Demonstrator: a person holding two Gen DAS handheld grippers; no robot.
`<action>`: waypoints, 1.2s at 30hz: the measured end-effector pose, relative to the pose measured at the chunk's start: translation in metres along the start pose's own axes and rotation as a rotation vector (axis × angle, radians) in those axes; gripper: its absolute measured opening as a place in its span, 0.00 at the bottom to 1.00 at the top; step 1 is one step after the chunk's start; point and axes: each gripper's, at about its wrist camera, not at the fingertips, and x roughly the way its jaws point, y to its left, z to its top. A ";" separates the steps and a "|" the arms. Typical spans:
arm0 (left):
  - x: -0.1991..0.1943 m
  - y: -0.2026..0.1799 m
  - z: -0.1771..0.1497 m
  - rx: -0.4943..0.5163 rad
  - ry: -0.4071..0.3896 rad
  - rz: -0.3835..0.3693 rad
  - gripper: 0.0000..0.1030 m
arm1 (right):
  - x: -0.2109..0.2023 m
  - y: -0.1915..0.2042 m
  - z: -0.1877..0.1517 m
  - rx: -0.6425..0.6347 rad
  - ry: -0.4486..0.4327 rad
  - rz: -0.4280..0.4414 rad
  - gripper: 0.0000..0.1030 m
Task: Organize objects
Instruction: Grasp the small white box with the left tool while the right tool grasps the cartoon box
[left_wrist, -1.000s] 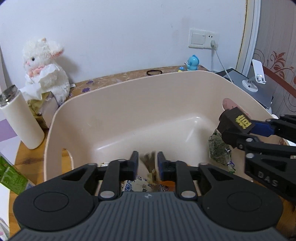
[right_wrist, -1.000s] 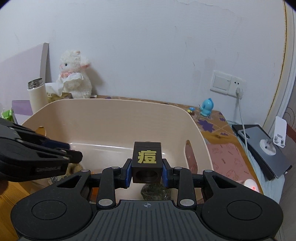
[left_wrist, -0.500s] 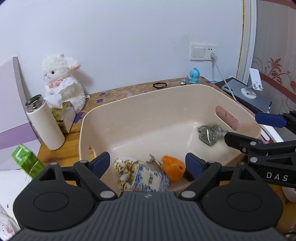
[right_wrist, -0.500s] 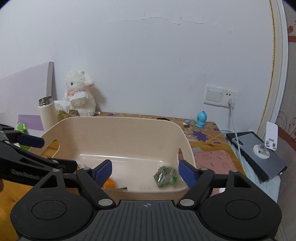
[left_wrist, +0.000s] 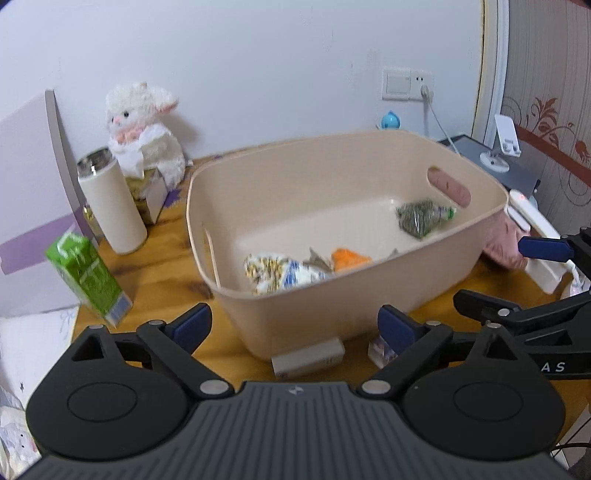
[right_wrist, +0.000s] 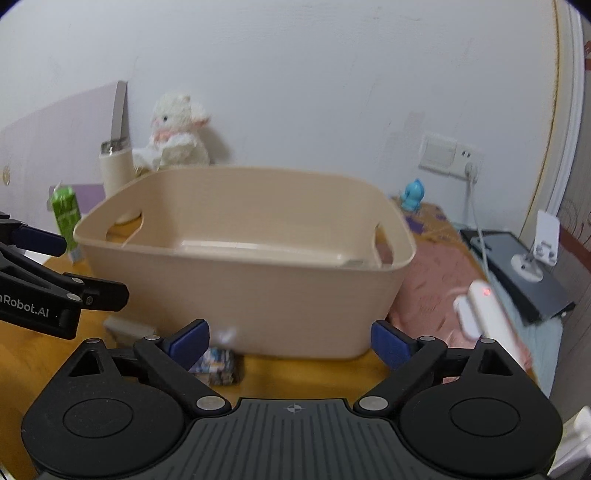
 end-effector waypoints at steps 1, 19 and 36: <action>0.003 0.000 -0.004 -0.001 0.011 0.002 0.94 | 0.002 0.002 -0.003 -0.003 0.014 0.004 0.94; 0.067 0.011 -0.041 -0.069 0.154 0.004 0.94 | 0.052 0.030 -0.043 -0.037 0.186 0.075 0.96; 0.082 0.012 -0.037 -0.159 0.161 -0.025 0.93 | 0.073 0.030 -0.041 0.011 0.132 0.057 0.99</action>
